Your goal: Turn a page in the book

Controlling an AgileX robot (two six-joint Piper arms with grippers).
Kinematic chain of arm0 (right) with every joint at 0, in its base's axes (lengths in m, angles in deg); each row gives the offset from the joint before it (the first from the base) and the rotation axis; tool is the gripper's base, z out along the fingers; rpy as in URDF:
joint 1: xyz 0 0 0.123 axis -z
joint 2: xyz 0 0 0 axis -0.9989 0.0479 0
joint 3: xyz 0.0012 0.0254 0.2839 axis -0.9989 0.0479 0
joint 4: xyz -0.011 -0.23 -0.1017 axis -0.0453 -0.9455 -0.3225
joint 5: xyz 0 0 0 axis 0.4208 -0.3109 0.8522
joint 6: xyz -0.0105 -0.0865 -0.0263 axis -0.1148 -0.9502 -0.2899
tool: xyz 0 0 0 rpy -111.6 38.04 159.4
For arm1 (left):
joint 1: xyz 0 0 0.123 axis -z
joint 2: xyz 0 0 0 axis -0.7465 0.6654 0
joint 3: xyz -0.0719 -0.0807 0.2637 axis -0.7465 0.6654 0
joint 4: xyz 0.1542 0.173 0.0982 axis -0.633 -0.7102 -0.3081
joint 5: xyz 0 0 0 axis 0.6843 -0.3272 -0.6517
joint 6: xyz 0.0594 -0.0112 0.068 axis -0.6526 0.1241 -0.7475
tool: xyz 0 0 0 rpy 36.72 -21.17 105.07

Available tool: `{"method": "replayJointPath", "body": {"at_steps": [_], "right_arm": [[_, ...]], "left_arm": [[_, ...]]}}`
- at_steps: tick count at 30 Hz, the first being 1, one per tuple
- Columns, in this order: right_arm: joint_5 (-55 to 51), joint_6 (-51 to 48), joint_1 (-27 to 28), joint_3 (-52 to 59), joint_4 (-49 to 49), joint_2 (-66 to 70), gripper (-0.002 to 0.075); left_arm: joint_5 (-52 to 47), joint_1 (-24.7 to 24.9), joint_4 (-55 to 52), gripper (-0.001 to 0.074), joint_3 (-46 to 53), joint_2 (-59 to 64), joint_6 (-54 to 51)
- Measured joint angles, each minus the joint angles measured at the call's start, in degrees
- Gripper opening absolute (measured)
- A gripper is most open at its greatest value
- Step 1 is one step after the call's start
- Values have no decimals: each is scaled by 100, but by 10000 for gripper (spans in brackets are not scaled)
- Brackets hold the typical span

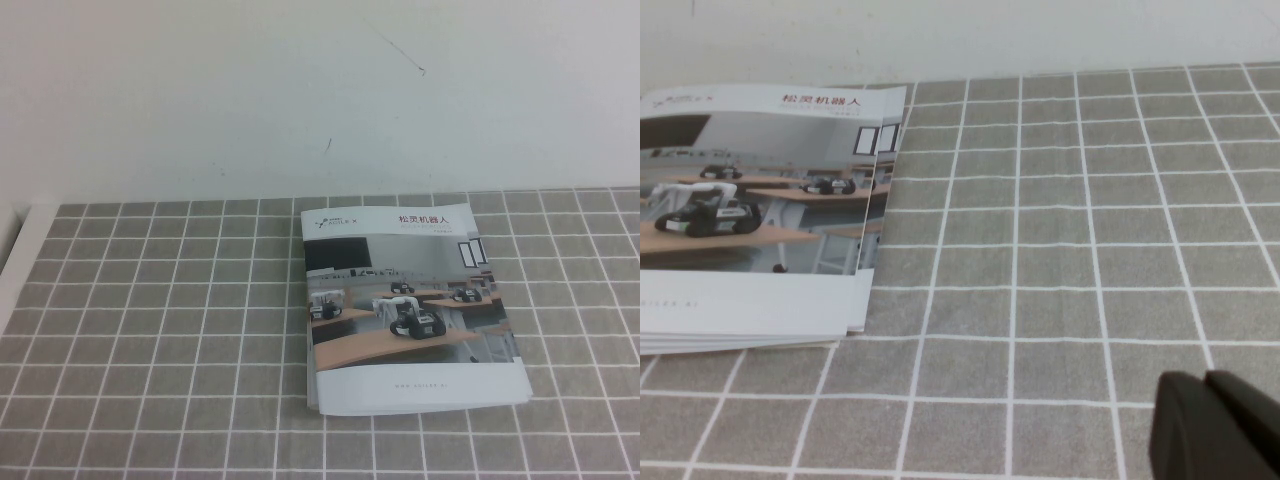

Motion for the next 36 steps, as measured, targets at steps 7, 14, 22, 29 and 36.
{"method": "replayJointPath", "body": {"at_steps": [7,14,22,29,36], "right_arm": [[0,0,0,0,0,0,-3],[0,0,0,0,0,0,-3],[0,0,0,0,0,0,-3],[0,0,0,0,0,0,-3],[0,0,0,0,0,0,-3]], "left_arm": [[0,0,0,-4,0,0,0],[0,0,0,-4,0,0,0],[82,0,57,-4,12,0,0],[1521,0,832,-4,62,0,0],[3646,0,1351,-4,62,0,0]]}}
